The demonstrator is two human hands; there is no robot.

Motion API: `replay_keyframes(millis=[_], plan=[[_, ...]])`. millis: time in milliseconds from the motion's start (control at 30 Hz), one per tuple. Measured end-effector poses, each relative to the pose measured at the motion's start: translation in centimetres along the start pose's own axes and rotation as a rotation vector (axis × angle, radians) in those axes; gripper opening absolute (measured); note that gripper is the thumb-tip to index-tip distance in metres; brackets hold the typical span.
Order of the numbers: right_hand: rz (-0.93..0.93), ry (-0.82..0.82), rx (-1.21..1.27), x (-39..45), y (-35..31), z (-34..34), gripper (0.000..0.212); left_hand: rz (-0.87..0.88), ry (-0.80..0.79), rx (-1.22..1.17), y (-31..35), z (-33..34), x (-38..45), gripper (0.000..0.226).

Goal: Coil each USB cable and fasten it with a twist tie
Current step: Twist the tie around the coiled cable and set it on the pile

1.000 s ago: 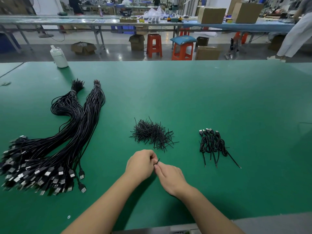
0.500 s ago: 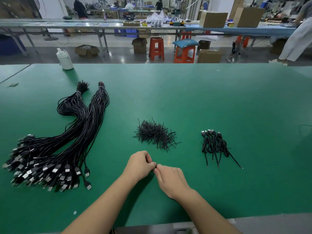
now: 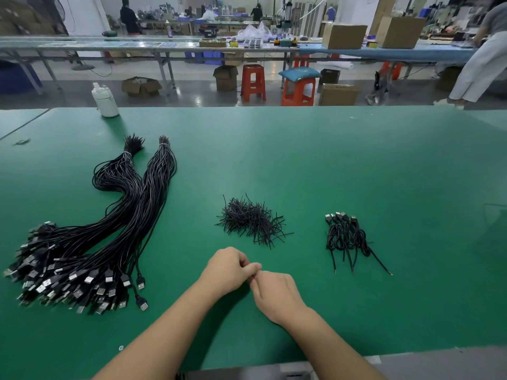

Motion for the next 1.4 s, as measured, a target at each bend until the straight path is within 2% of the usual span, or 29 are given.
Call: replay_keyframes(millis=[167,300,500,567,633,700,733,767,833,900,933,1100,1233,1400], plan=[[-0.037,0.006,-0.076,0.1,-0.4,0.3,0.033,0.026,-0.087,0.077,0.4,-0.2,0.2,0.018],[-0.056,-0.026,-0.127,0.5,-0.5,0.5,0.03,0.037,-0.079,0.247,0.8,-0.1,-0.1,0.017],[-0.069,-0.092,-0.209,1.3,-0.7,0.0,0.026,0.148,-0.051,0.572,2.2,0.8,-0.6,0.01],[-0.015,-0.147,-0.09,1.5,-0.3,-0.4,0.026,0.169,-0.019,0.614,2.0,0.6,-0.9,0.005],[0.08,-0.25,0.29,1.5,0.4,-1.1,0.031,0.138,0.044,0.633,1.3,-0.6,-1.1,0.01],[0.239,-0.309,0.903,1.5,1.4,-2.1,0.031,0.07,0.133,0.589,0.3,-2.7,-1.0,0.011],[0.301,-0.256,1.112,1.6,2.2,-3.0,0.034,0.034,0.17,0.534,-0.2,-3.9,-1.0,0.011],[0.319,-0.177,1.2,1.6,2.9,-4.0,0.033,0.004,0.197,0.434,-0.6,-4.9,-1.0,0.013],[0.261,-0.051,1.119,1.7,3.3,-5.4,0.024,-0.05,0.192,0.097,-1.6,-6.0,-0.8,0.016],[0.127,-0.033,1.033,1.8,1.9,-5.9,0.027,-0.069,0.184,-0.211,-1.3,-6.3,-1.0,0.019],[0.084,-0.038,1.022,1.8,0.9,-5.9,0.03,-0.052,0.182,-0.285,-0.9,-6.2,-1.2,0.019],[0.126,0.084,0.919,2.5,-0.5,-7.2,0.019,0.02,0.166,-0.431,0.8,-5.7,-1.9,0.011],[0.106,0.102,0.849,2.2,-0.7,-8.0,0.01,0.022,0.161,-0.497,0.8,-5.4,-2.0,0.012],[0.127,0.116,0.885,2.0,-0.4,-8.3,0.005,0.127,0.169,-0.357,1.6,-5.3,-2.4,0.011]])
Point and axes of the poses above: each hand's wrist, its own x-axis towards the middle knuckle, its own z-axis out of the palm, y = z × x, the point moved 6 cm from there along x, towards the middle knuckle, and after that the axes turned 2 degrees about -x, right-handed, at the moved point
